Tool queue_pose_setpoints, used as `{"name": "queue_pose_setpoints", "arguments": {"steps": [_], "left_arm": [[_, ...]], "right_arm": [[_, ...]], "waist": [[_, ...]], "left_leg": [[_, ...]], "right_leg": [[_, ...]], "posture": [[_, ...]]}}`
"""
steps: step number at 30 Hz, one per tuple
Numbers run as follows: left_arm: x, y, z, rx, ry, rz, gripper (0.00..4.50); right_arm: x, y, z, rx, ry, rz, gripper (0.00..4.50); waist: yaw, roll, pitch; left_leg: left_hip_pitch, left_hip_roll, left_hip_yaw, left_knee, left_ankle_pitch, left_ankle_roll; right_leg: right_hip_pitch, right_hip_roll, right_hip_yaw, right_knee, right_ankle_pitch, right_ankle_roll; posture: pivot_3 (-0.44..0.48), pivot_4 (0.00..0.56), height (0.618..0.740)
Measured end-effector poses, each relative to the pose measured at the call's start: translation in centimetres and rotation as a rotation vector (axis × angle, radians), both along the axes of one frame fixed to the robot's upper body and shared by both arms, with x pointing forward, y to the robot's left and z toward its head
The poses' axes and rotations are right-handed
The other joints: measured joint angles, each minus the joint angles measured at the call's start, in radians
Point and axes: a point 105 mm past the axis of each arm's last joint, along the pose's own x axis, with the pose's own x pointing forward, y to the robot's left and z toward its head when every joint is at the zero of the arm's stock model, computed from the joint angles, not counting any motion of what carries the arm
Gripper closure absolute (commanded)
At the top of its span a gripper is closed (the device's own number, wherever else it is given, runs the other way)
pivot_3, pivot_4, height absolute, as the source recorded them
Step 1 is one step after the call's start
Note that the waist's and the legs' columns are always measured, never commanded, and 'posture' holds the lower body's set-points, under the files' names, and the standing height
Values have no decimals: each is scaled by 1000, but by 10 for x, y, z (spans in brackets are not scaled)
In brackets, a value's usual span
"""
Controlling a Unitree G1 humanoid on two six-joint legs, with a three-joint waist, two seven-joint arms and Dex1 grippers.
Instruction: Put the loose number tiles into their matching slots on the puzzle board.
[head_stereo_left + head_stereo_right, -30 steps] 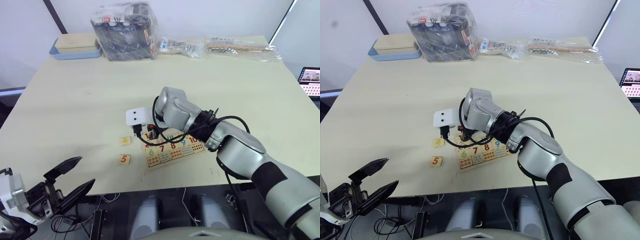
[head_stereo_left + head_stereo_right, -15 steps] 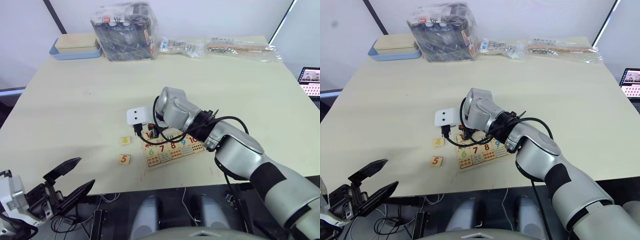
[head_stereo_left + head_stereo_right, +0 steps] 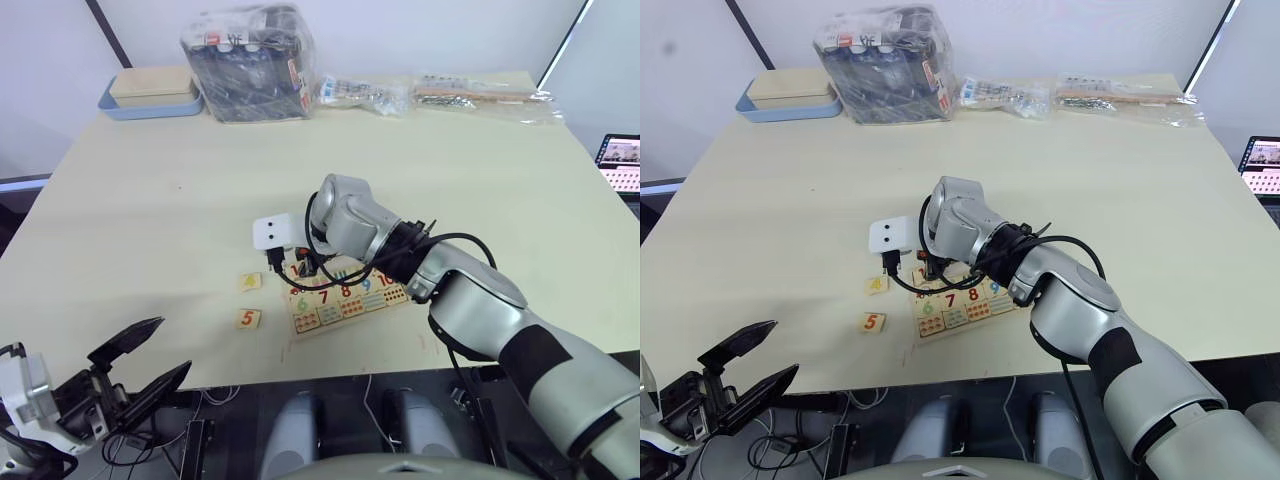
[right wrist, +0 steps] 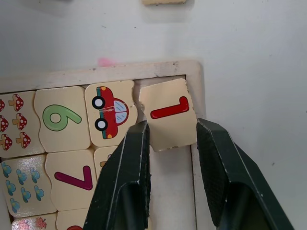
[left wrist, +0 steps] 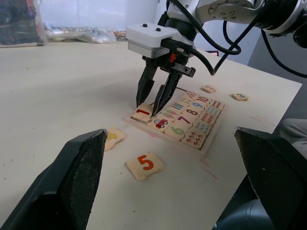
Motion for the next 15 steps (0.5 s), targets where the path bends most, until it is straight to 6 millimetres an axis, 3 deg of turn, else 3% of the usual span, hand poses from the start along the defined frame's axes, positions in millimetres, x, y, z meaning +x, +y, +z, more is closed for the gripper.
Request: {"name": "queue_pose_setpoints", "arguments": {"steps": [11,15], "left_arm": [[-1,-1,0,0,-5,-3,0],[-1,-1,0,6,-11,-3,0]], "right_arm": [[-3,3,0,0,4,10,3639],[-4,9,11,-4,-16,37,3639]], "waist": [[0,0,0],[0,0,0]], "left_leg": [[0,0,0,0,0,0],[0,0,0,0,0,0]], "right_leg": [[0,0,0,0,0,0],[0,0,0,0,0,0]], "posture": [[0,150,740],[0,150,740]]}}
